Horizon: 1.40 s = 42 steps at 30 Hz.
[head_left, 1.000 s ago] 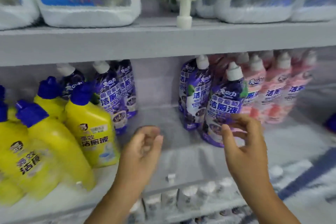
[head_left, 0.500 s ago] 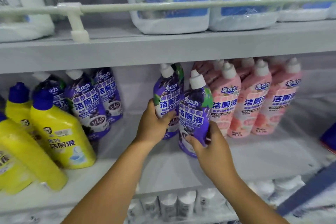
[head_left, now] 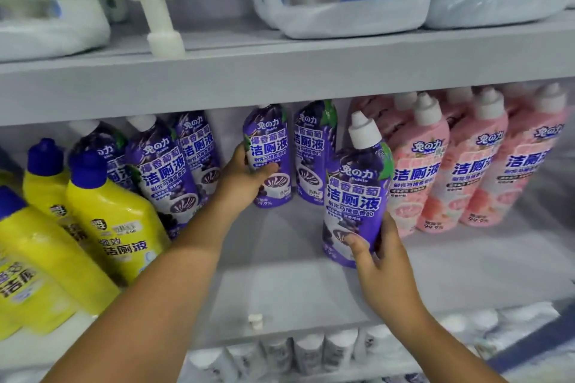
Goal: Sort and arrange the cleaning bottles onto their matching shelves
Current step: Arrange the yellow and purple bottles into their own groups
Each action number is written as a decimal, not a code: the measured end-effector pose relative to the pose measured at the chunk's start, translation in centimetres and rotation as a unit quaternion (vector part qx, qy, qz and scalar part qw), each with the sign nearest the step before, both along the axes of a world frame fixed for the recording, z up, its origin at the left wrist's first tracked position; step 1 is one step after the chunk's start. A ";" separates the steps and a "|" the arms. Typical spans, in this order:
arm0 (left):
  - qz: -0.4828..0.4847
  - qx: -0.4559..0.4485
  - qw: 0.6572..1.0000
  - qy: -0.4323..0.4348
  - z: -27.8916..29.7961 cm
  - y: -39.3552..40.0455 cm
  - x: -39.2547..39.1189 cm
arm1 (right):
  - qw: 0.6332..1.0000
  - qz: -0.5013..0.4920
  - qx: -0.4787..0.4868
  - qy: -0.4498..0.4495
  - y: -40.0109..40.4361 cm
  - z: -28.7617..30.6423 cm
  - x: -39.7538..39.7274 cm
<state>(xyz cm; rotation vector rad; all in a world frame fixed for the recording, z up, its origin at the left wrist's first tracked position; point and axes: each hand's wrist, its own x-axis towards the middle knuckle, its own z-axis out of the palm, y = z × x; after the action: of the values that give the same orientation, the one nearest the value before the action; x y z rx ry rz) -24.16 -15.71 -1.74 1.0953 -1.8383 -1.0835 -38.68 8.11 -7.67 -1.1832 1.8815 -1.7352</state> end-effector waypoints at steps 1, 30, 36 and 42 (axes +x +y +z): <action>-0.015 0.003 1.000 -0.003 0.1 -0.4 -0.5 | 1.000 0.000 0.002 0.002 0.0 -0.1 0.0; 0.096 -0.310 0.927 -0.191 4.5 2.8 -10.2 | 1.000 0.004 0.021 0.017 -0.4 0.0 0.1; 0.074 -0.311 0.938 -0.131 5.0 2.2 -8.3 | 1.000 -0.007 0.000 0.024 -2.1 -0.5 0.8; 0.329 -0.440 0.835 -0.026 4.8 3.7 2.8 | 0.996 -0.026 -0.007 0.086 -3.6 -0.6 0.9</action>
<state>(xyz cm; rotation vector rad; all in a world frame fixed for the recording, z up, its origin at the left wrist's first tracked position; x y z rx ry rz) -21.36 -12.02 3.03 1.0186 -1.5030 0.2145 -37.80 4.55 -8.24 -1.3379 2.0169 -1.7261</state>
